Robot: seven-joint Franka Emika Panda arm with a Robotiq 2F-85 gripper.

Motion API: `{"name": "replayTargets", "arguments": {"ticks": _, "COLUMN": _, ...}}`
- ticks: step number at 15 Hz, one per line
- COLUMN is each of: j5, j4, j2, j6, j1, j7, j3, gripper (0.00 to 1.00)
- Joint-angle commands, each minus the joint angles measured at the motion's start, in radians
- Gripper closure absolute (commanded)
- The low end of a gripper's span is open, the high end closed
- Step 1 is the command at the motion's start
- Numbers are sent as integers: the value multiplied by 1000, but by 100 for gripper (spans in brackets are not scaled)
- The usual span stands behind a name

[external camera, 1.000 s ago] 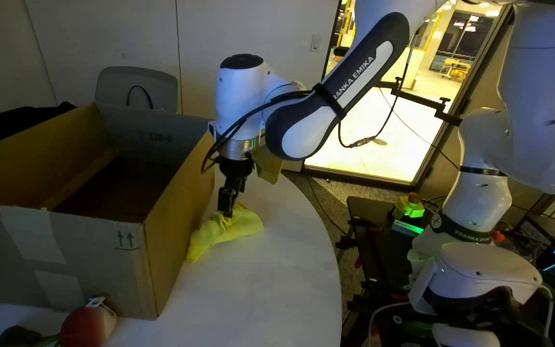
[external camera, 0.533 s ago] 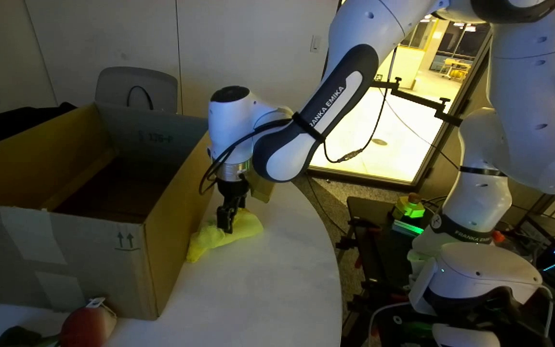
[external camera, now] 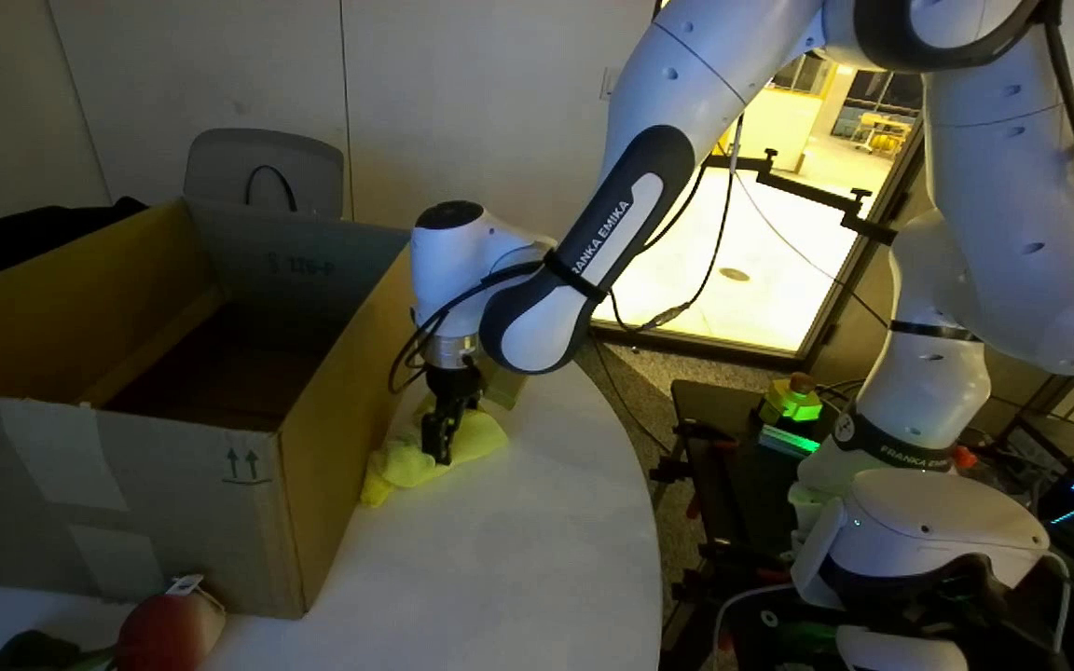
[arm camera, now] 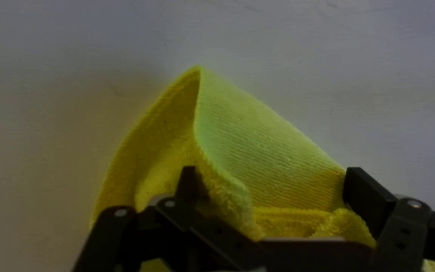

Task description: Pick up the marker and wrap it on the cloth, the pick up the cloth and put it in the box

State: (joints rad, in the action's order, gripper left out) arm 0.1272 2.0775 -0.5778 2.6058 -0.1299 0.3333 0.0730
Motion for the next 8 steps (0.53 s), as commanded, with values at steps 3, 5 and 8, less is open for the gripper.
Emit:
{"name": "replayTargets", "arguments": {"ticks": 3, "j5": -63, "j4": -48, "j2": -70, "j6": 49, "j1": 47, "j7": -72, "j3": -15, "gripper": 0}}
{"name": "replayTargets", "arguments": {"ticks": 5, "j5": -80, "j4": -67, "j2": -90, "j6": 46, "j1": 59, "j7": -93, "j3": -22, "gripper": 0}}
{"name": "replayTargets", "arguments": {"ticks": 8, "j5": -108, "j4": -92, "j2": -124, "j6": 37, "j1": 82, "j7": -127, "j3": -39, "gripper": 0}}
